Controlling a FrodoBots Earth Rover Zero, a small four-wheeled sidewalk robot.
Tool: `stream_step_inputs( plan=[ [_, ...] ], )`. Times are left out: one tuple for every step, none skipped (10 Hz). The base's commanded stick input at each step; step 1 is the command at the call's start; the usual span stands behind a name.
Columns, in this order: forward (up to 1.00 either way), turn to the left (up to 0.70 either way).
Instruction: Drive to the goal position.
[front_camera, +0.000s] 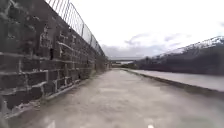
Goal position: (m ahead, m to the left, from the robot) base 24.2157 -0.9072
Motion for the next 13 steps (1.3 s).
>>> stream_step_inputs(
  plan=[
    [1.00, 0.00],
    [1.00, 0.00],
    [1.00, 0.00],
    [1.00, 0.00],
    [1.00, 0.00],
    [1.00, 0.00],
    [1.00, 0.00],
    [1.00, 0.00],
    [1.00, 0.00],
    [1.00, 0.00],
    [1.00, 0.00],
    [1.00, 0.00],
    [1.00, 0.00]
  ],
)
